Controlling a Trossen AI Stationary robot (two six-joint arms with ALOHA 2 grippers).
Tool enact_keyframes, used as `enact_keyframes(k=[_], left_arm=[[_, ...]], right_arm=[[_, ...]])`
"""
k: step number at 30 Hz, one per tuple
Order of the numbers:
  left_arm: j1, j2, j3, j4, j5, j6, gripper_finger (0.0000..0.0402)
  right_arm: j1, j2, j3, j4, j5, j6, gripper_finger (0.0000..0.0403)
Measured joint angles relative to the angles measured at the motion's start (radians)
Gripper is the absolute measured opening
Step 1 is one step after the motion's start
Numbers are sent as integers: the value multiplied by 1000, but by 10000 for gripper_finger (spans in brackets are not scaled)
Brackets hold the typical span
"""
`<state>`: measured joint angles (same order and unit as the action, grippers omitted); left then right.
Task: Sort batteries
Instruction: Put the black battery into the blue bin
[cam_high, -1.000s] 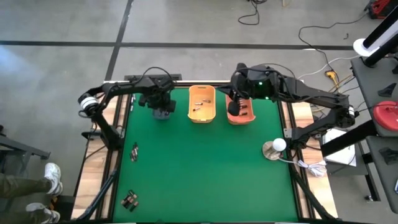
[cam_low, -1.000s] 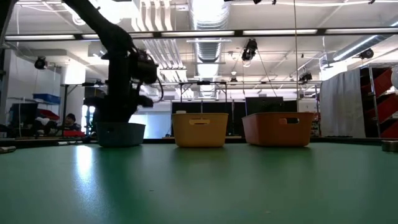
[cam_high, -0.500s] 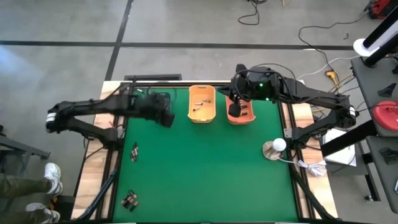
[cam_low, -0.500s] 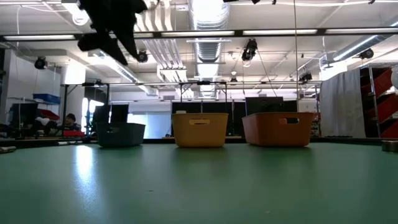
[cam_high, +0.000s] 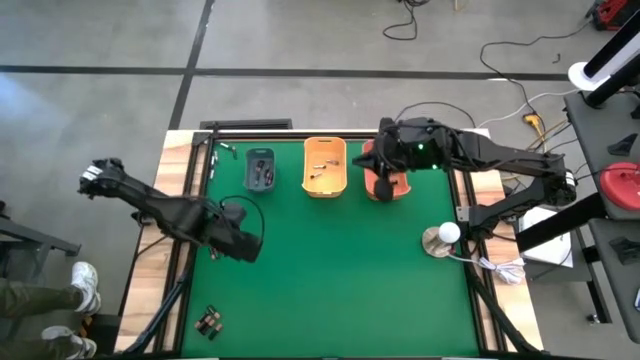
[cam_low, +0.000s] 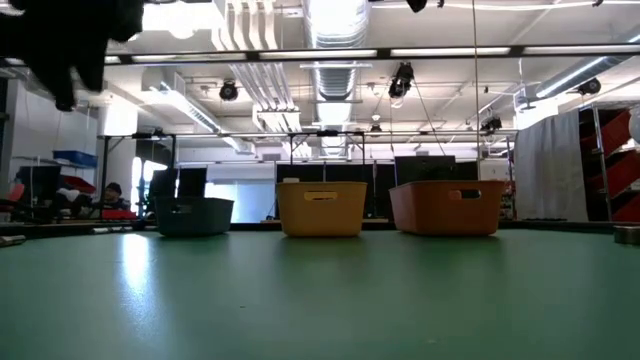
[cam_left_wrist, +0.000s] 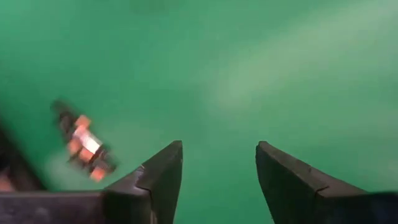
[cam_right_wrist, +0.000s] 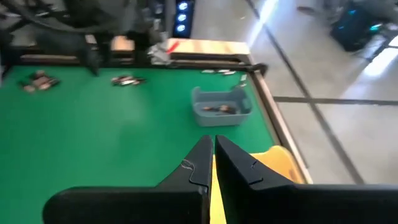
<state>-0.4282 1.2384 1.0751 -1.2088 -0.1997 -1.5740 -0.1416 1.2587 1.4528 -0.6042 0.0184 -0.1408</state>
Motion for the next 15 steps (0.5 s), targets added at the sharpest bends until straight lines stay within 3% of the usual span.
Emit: enact_keyframes(k=[6,11,15], left_arm=[[29,78,-112,-127,91,-264,210],[109,51,-274,29,172,-282,204],[187,21,-388,115,169,-280,201]], right_arm=[[60,8,-2,-47,0,59,13],[96,7,-2,-35,10,150,13],[116,13,-2,-13,58,182,13]])
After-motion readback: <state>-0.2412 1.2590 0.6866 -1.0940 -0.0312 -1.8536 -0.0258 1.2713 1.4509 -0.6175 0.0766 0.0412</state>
